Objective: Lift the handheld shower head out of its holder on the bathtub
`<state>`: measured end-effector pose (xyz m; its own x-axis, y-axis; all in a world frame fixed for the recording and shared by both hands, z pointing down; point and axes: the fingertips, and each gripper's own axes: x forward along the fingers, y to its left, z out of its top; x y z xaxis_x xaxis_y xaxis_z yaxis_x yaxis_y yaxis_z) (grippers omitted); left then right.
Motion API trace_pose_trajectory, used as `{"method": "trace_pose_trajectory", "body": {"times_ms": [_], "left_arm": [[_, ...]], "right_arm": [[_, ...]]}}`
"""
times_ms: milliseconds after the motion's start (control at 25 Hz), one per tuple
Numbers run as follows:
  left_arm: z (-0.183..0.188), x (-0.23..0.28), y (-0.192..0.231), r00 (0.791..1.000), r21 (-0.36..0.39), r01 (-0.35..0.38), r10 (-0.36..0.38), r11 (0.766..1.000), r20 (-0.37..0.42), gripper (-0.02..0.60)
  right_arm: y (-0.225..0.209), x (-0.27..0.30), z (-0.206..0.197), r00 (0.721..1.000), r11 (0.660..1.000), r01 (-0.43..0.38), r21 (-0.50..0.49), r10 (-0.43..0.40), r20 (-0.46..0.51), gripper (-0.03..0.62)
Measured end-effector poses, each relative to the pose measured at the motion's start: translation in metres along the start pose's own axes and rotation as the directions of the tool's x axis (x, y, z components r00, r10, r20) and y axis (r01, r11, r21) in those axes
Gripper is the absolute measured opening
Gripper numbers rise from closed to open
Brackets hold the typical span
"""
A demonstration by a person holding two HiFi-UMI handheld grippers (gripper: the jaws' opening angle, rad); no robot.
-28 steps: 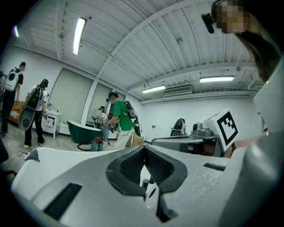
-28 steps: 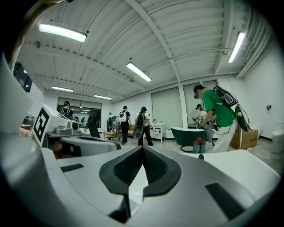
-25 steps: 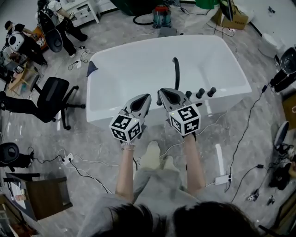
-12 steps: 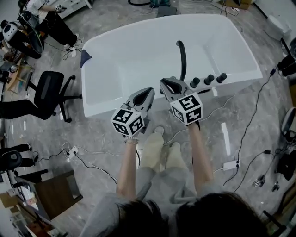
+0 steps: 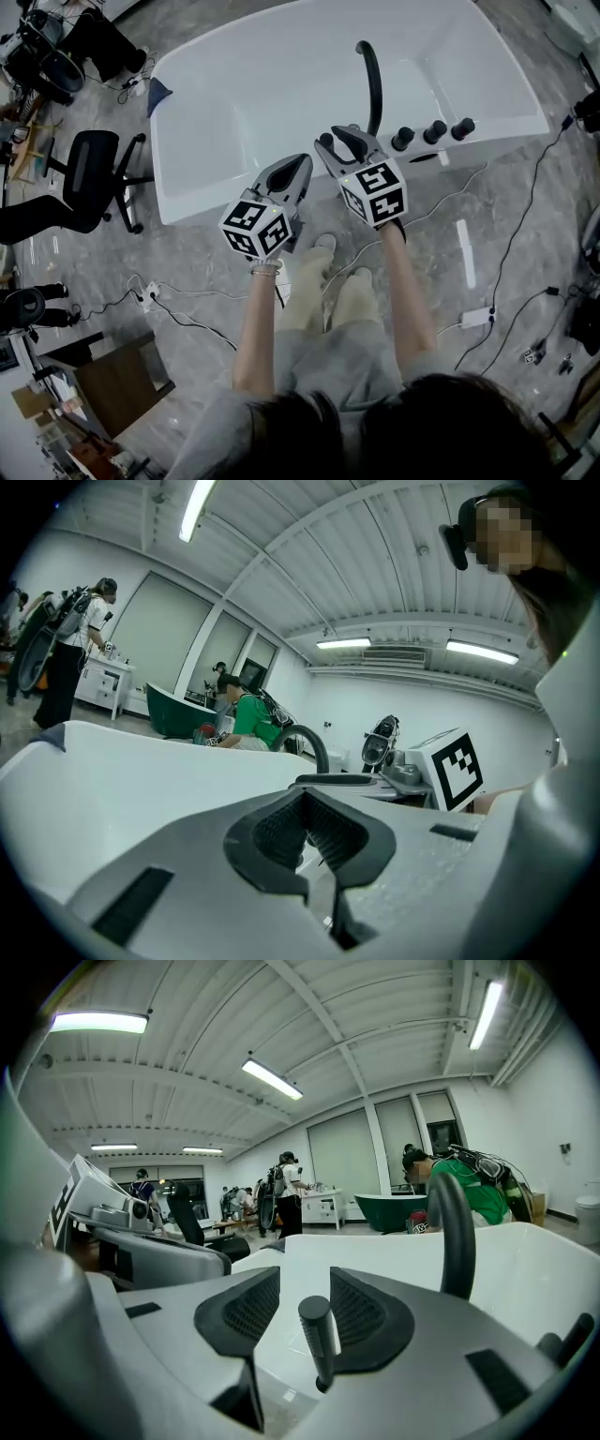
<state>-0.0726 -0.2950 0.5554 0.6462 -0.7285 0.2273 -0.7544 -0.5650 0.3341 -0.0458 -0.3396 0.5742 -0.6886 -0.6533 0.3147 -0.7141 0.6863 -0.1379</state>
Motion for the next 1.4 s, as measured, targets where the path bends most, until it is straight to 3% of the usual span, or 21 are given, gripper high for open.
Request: {"method": "trace_pose_trajectory", "body": {"times_ms": [440, 960, 1400], "left_arm": [[-0.043, 0.019, 0.027, 0.999, -0.008, -0.04, 0.04, 0.999, -0.005, 0.005], [-0.067, 0.032, 0.04, 0.998, -0.01, -0.069, 0.069, 0.998, 0.002, 0.005], [-0.066, 0.033, 0.042, 0.998, -0.028, -0.07, 0.07, 0.997, 0.002, 0.005]], "right_arm": [[-0.015, 0.034, -0.05, 0.999, 0.999, -0.038, 0.035, 0.038, -0.01, 0.17], [-0.021, 0.052, -0.084, 0.996, 0.995, -0.089, 0.05, 0.09, -0.017, 0.173], [-0.022, 0.06, -0.095, 0.993, 0.995, -0.058, -0.078, 0.049, -0.112, 0.138]]}}
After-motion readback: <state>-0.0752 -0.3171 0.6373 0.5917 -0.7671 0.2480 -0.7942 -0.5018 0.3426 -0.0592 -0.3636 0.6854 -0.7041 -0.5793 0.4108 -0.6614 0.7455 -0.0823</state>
